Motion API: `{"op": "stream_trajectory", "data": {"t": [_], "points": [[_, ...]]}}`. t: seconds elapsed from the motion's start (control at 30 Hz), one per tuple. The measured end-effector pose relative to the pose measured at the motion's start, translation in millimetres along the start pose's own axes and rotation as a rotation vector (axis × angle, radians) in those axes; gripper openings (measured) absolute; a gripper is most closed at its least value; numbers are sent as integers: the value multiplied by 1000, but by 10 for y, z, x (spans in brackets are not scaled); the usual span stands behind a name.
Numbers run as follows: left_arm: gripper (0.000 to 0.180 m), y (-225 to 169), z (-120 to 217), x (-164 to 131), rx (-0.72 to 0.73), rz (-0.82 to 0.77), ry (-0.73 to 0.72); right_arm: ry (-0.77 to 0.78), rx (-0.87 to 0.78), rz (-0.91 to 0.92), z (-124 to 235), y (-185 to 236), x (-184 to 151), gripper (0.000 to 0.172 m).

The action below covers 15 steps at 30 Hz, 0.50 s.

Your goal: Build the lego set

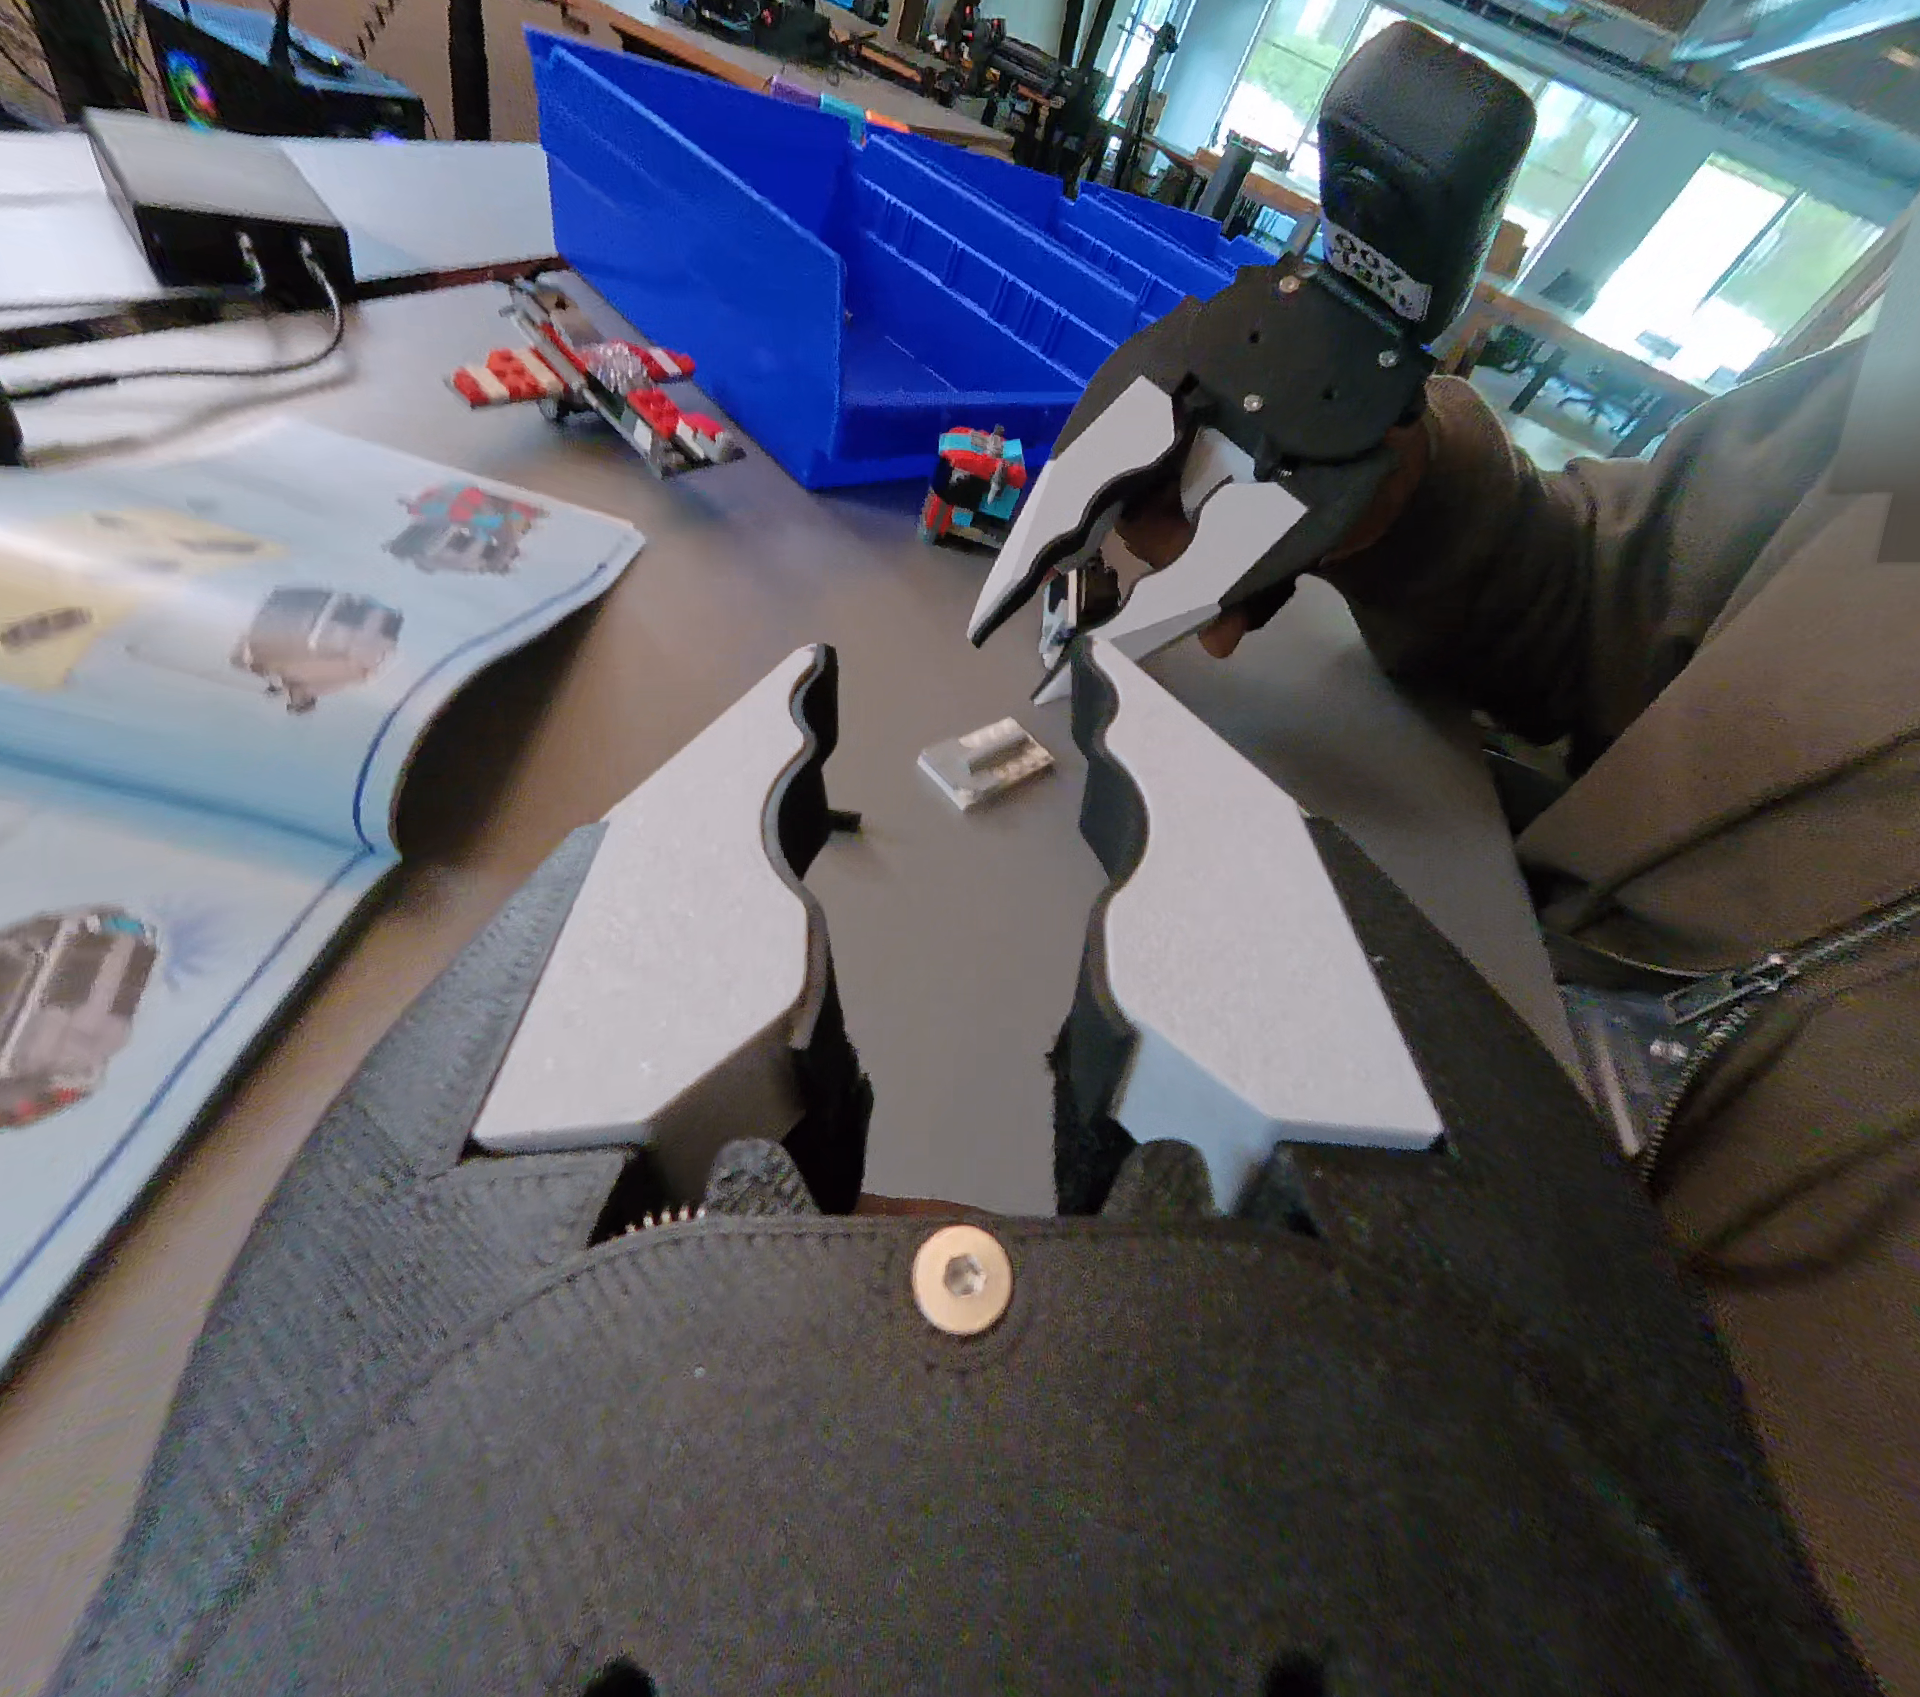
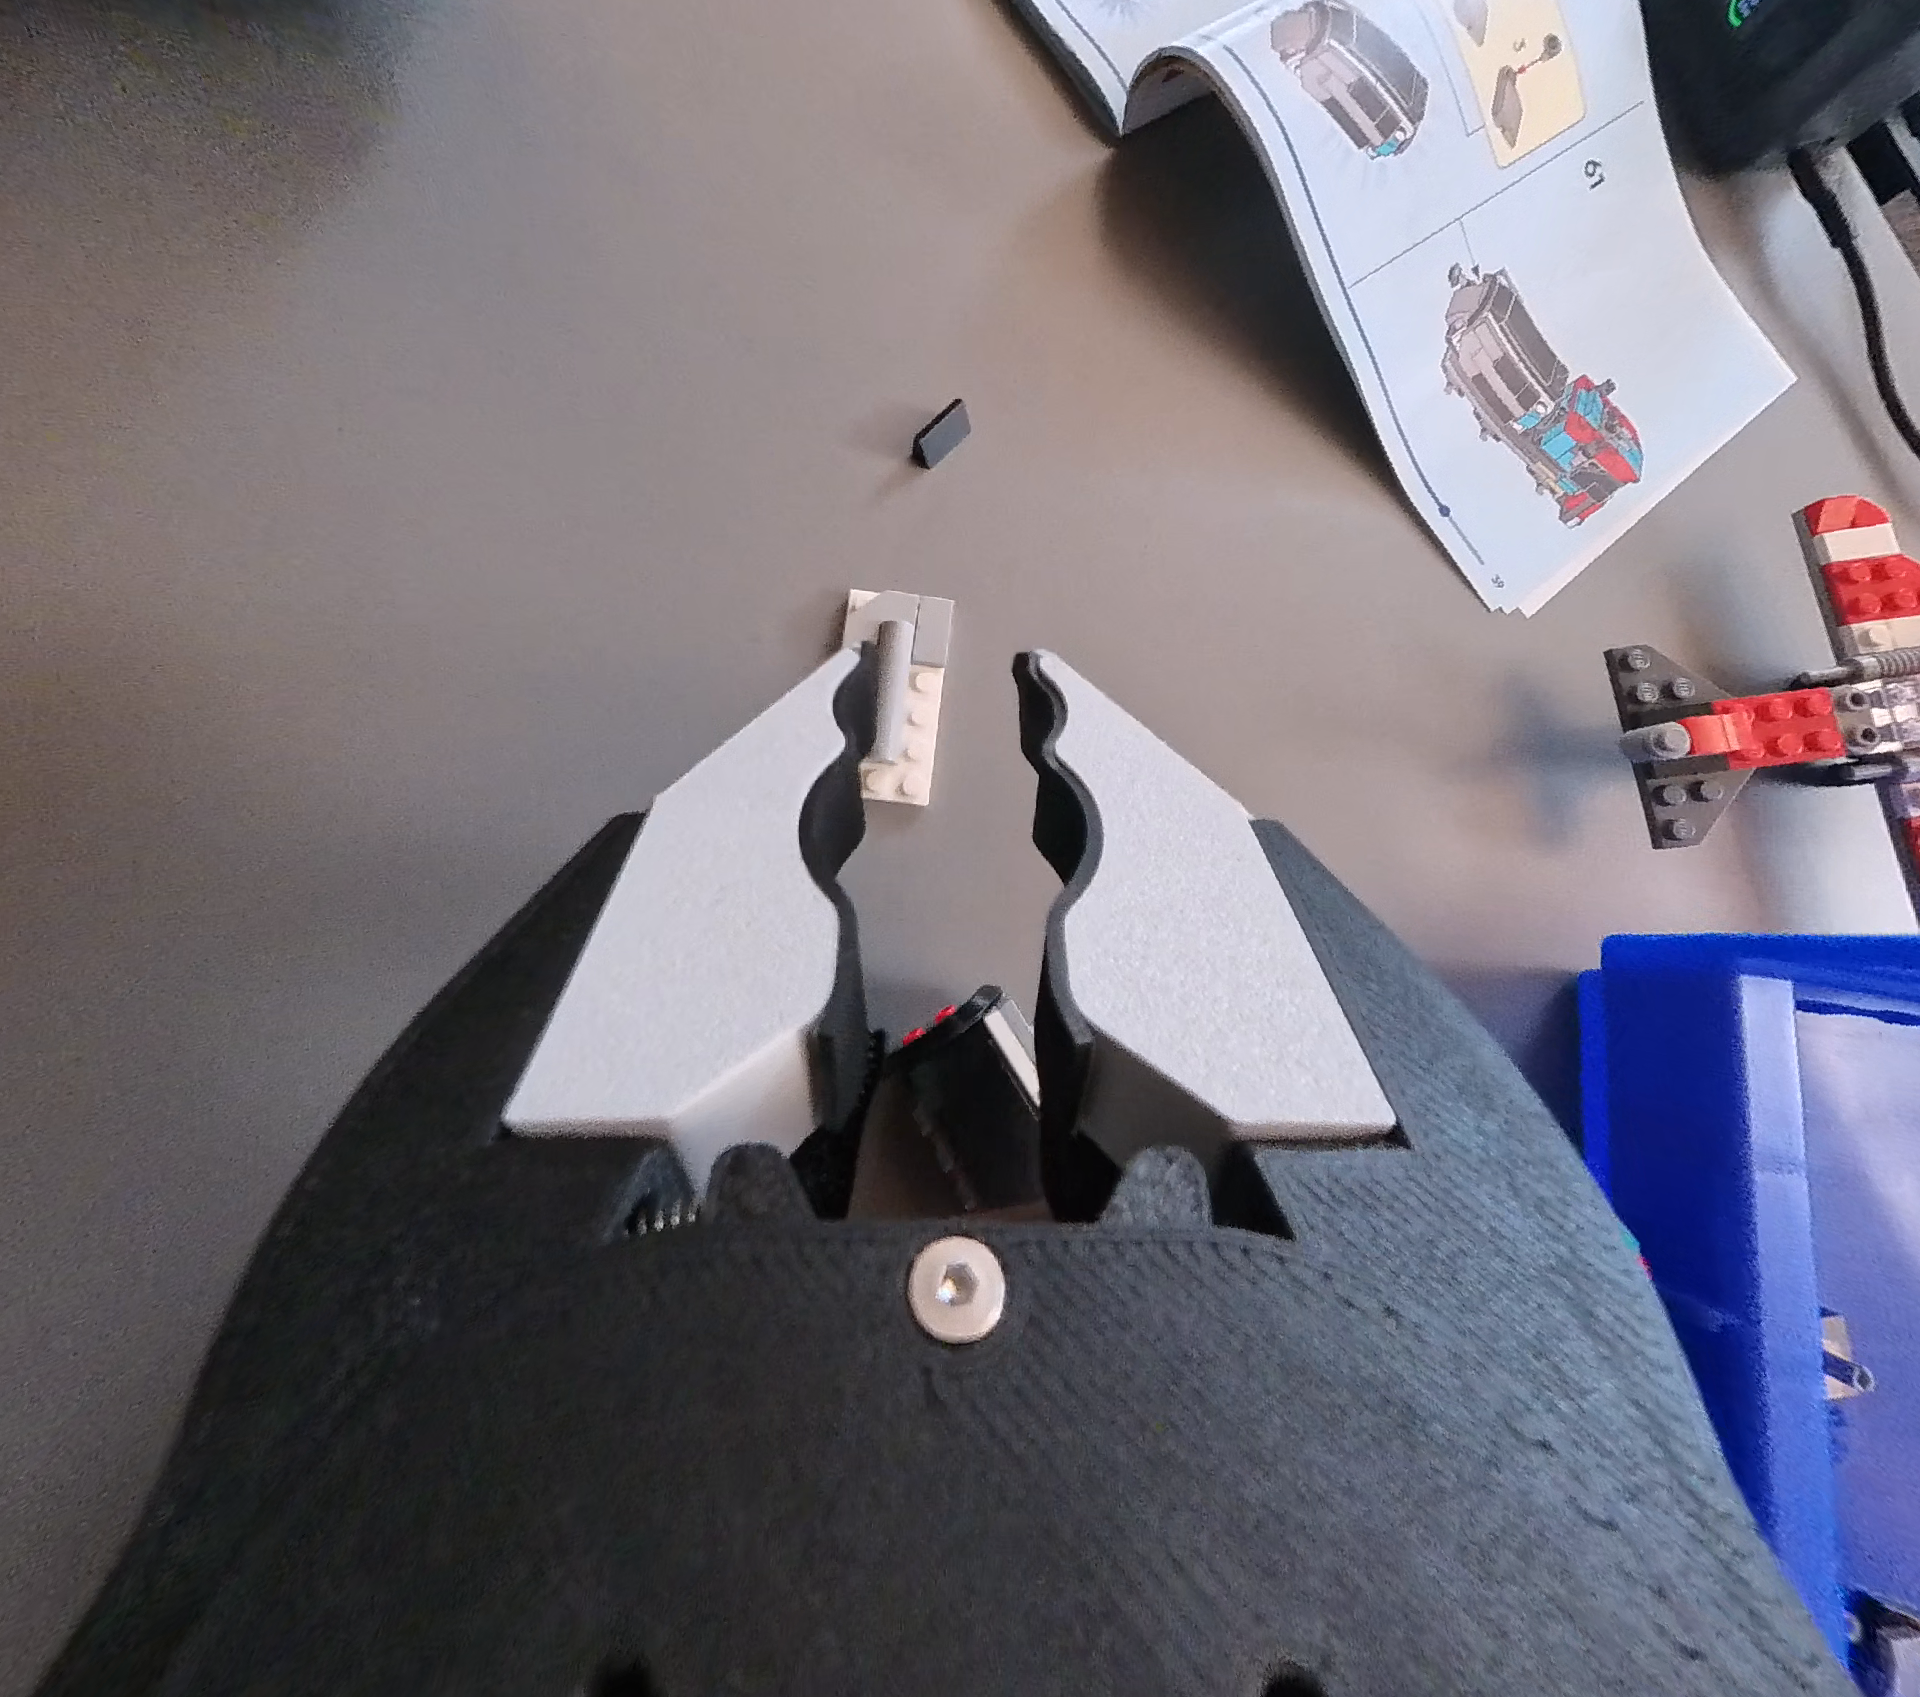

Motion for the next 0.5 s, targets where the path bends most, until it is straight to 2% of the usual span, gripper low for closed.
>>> {"op": "stream_trajectory", "data": {"t": [0.1,0.23,0.5], "points": [[46,78,98,-63,-4,58,-20,8,15,-16,-22,-16,4,29],[46,128,60,-142,-33,169,22,15,37,-29,-39,-33,24,30],[46,40,-58,-264,-46,155,132,32,66,-39,-66,-7,-23,31]]}}
Point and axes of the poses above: each gripper's, where its closed fingertips meet, z back along the fingers, x out of its top, y = z × x across the jaws, the point moved 7 cm from there along z, back along the fingers, and after that the axes turned 4 degrees about z, right-handed, at the moved point
